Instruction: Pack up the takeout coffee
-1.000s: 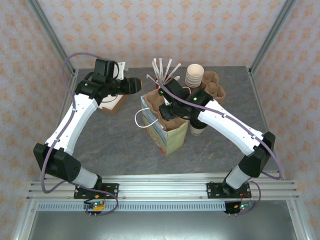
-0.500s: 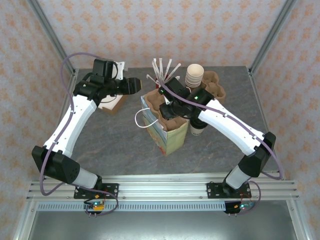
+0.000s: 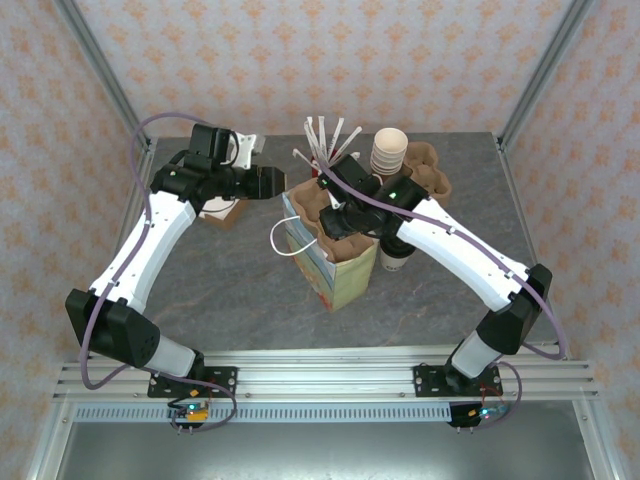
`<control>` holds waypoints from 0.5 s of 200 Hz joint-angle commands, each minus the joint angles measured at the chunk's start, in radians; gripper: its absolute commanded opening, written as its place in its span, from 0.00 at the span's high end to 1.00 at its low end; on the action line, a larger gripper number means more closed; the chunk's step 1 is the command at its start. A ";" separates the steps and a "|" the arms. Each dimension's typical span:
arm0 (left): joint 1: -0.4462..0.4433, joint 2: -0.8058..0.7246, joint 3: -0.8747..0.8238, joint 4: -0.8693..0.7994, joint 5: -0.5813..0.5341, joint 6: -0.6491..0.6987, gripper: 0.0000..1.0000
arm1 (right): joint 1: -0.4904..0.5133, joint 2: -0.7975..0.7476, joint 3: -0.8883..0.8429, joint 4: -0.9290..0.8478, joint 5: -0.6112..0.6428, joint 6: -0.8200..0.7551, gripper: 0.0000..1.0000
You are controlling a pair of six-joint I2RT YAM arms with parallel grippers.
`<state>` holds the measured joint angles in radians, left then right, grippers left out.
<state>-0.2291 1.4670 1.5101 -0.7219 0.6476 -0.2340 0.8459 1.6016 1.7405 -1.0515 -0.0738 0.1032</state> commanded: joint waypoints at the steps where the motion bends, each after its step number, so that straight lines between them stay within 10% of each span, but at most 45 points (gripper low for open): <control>1: -0.006 0.018 -0.006 -0.023 0.028 0.026 0.46 | 0.005 -0.016 0.027 -0.026 0.033 -0.001 0.73; 100: -0.017 0.062 -0.001 -0.033 0.011 0.030 0.47 | 0.005 -0.017 0.028 -0.024 0.037 -0.001 0.73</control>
<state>-0.2424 1.5185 1.5101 -0.7296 0.6727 -0.2264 0.8459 1.6016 1.7412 -1.0519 -0.0696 0.1036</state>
